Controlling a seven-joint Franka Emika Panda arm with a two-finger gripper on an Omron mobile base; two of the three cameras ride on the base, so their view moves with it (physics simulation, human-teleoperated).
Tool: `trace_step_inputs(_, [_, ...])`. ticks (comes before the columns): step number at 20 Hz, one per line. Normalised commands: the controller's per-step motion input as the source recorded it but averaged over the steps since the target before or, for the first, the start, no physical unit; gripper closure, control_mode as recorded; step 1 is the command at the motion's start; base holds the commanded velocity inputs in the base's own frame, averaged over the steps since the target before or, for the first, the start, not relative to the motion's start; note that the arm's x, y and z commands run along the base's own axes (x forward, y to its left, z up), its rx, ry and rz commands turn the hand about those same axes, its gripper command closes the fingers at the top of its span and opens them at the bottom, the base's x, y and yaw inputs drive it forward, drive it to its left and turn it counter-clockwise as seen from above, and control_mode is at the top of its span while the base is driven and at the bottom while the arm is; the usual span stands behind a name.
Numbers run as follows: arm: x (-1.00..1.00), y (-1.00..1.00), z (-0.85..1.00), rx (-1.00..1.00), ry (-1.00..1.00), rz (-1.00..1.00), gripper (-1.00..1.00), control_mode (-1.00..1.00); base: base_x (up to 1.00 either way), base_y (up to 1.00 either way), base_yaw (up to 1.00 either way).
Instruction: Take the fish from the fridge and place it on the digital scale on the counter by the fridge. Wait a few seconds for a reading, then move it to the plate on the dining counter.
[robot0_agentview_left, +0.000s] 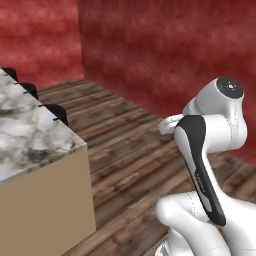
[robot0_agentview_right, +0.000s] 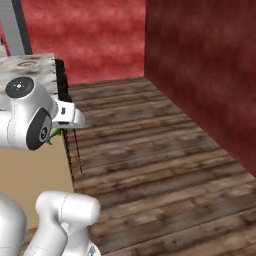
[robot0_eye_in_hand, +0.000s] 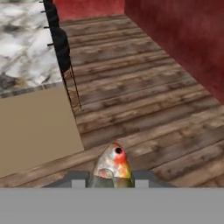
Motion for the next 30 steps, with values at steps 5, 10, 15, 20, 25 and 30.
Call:
trace_step_inputs(5, [0.00,0.00,0.00,0.00,0.00,0.00,1.00,1.00,0.90,-0.77,0.42])
trace_step_inputs(10, [0.00,0.00,0.00,0.00,0.00,0.00,1.00,1.00,0.91,-0.76,0.42])
trace_step_inputs(15, [0.00,0.00,0.00,0.00,0.00,0.00,1.00,1.00,0.92,-0.77,0.42])
trace_step_inputs(20, [0.00,0.00,0.00,0.00,0.00,0.00,1.00,1.00,0.92,-0.77,0.42])
trace_step_inputs(25, [0.00,0.00,0.00,0.00,0.00,0.00,1.00,1.00,0.93,-0.76,0.42])
trace_step_inputs(30, [0.00,0.00,0.00,0.00,0.00,0.00,1.00,1.00,0.94,-0.77,0.42])
